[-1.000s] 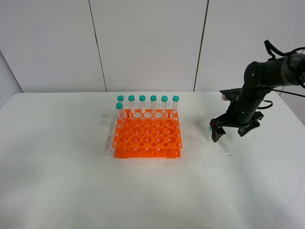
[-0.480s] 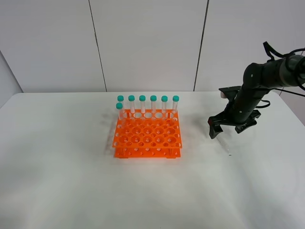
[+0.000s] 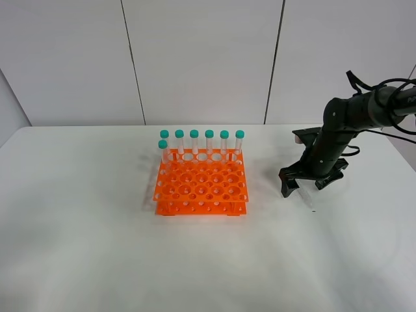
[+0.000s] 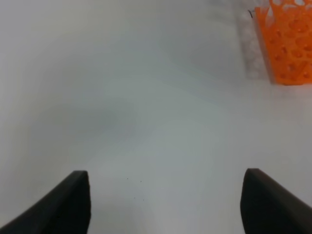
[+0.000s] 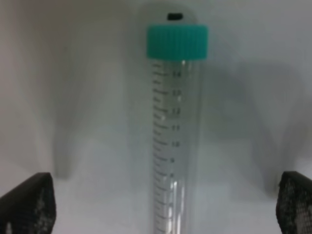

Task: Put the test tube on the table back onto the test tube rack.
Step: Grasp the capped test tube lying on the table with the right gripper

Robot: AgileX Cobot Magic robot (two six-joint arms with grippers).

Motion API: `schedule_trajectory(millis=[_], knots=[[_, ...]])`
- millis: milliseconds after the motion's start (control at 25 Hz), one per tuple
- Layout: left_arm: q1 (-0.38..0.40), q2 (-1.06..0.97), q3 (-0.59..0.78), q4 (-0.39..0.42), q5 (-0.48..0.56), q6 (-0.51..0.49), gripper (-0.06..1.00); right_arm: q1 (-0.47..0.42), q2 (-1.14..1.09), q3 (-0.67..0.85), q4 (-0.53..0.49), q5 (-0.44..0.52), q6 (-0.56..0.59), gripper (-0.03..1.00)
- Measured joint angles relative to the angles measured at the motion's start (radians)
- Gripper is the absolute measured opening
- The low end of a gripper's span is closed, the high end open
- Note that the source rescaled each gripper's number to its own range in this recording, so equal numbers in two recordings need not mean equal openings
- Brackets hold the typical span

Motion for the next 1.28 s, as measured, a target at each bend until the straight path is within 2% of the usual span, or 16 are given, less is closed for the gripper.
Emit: schedule_trajectory(millis=[1160, 1240, 1280], knots=[[0.000, 0.000, 0.000, 0.000, 0.000, 0.000, 1.00, 0.000, 0.017, -0.001, -0.015, -0.008, 0.019, 1.00], [0.000, 0.000, 0.000, 0.000, 0.000, 0.000, 1.00, 0.000, 0.017, -0.001, -0.015, -0.008, 0.019, 0.97], [0.000, 0.000, 0.000, 0.000, 0.000, 0.000, 1.00, 0.000, 0.017, -0.001, -0.015, -0.007, 0.019, 0.92]])
